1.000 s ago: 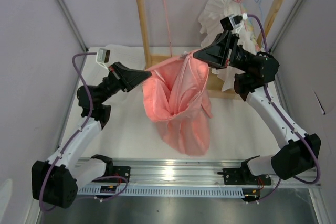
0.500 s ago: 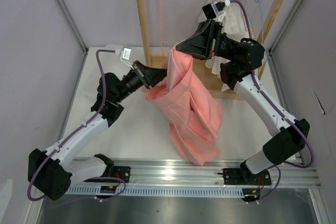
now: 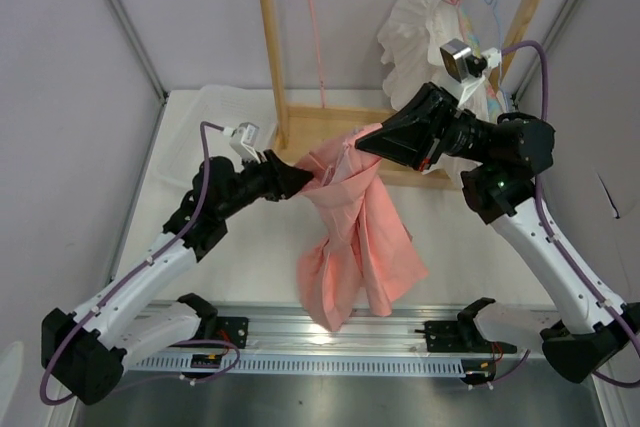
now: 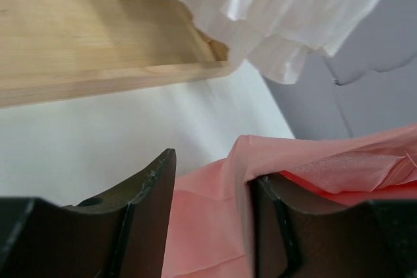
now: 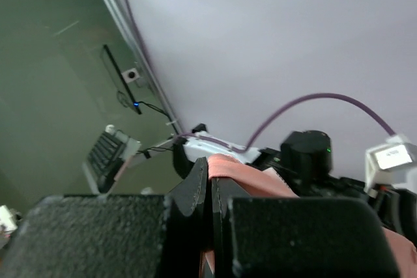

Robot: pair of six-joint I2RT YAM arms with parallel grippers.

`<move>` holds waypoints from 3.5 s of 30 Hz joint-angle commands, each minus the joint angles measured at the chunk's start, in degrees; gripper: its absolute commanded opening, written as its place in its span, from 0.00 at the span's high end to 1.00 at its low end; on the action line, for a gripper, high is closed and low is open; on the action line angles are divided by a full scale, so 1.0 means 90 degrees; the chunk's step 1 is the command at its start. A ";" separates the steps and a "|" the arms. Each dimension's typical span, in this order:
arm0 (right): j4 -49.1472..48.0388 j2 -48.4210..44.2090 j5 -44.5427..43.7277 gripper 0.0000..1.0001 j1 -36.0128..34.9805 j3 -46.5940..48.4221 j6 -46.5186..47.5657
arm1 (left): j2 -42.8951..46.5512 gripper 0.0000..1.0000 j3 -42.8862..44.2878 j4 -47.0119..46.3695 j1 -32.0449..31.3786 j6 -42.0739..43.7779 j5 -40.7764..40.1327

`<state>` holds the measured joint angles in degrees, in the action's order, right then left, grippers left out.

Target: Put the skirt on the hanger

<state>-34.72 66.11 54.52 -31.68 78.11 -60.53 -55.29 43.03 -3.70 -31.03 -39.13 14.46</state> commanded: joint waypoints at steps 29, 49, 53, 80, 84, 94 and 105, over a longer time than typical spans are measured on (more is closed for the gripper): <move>0.5858 -0.1740 -0.6153 1.00 -0.0376 -0.4879 0.2713 | 0.0381 1.00 -0.2555 -0.0938 0.1331 -0.0820 0.0798; 0.7794 -0.1261 -0.8176 0.26 -0.3137 -0.4409 0.0780 | 0.0273 0.65 -0.2008 0.1045 -0.0722 -0.0115 -0.2045; 0.7520 -0.1076 -0.8148 0.28 -0.3422 -0.4684 0.0320 | 0.0342 0.61 -0.1832 0.1153 -0.0781 0.0061 -0.1968; 0.5871 -0.0032 -0.7497 1.00 -0.0301 -0.4578 0.2242 | -0.0341 0.97 -0.2270 0.1184 -0.1523 -0.0777 -0.2221; 0.5771 0.0388 -0.7376 0.98 -0.0444 -0.4148 0.2536 | -0.0683 0.88 -0.2329 0.0920 -0.1903 -0.0896 -0.2397; 0.6717 -0.0411 -0.8001 0.55 -0.1714 -0.4918 0.1620 | -0.0439 0.53 -0.1432 0.1017 -0.2412 0.0051 -0.2622; 0.8173 -0.1757 -0.8226 0.50 -0.1928 -0.4802 0.1063 | -0.0498 0.53 -0.0445 0.2032 -0.2490 0.0364 -0.2612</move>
<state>33.87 53.36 -17.61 -47.79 32.97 -47.97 -60.20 35.29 11.27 -52.66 -38.33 -7.88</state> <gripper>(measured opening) 0.515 0.469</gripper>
